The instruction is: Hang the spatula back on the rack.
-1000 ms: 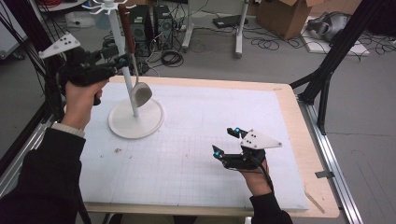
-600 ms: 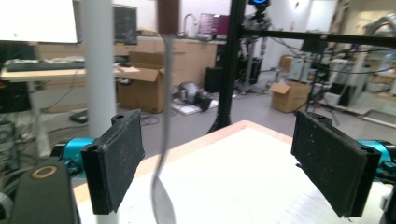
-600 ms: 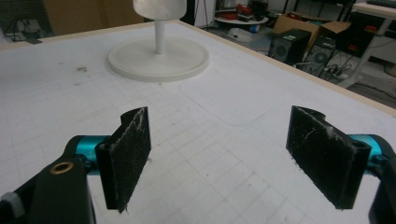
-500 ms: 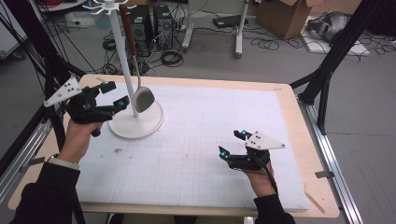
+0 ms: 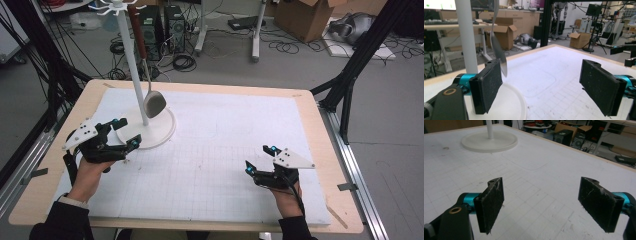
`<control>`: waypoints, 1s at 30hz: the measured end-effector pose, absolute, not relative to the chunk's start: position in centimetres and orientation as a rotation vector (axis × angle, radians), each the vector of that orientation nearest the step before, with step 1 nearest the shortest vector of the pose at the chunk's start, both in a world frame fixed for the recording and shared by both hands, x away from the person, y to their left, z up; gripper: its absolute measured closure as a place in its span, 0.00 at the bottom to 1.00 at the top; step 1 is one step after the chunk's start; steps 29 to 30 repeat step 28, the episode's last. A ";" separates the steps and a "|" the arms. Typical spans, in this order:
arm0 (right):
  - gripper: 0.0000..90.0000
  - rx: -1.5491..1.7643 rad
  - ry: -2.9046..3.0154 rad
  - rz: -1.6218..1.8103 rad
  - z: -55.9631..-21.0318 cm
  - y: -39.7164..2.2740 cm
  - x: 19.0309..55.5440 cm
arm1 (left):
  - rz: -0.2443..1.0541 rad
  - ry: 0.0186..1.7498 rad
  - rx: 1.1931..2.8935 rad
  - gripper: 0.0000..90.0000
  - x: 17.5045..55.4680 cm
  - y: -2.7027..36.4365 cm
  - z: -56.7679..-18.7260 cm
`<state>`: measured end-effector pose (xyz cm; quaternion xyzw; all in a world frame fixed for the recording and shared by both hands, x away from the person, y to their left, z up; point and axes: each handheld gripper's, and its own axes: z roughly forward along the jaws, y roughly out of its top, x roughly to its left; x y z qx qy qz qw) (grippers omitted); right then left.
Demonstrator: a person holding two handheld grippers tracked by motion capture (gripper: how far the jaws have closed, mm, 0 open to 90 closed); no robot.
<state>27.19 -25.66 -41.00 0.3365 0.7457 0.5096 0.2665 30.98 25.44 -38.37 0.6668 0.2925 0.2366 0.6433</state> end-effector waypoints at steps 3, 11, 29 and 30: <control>0.21 0.927 2.001 1.378 -41.3 -26.1 27.2 | 0.530 0.686 1.543 0.21 30.7 25.6 -39.6; 0.20 0.960 1.987 1.383 -41.9 -26.3 27.1 | 0.523 0.710 1.577 0.21 30.3 25.6 -41.5; 0.20 0.981 1.971 1.390 -41.9 -26.5 27.1 | 0.502 0.721 1.571 0.21 30.1 25.7 -42.4; 0.20 0.981 1.971 1.390 -41.9 -26.5 27.1 | 0.502 0.721 1.571 0.21 30.1 25.7 -42.4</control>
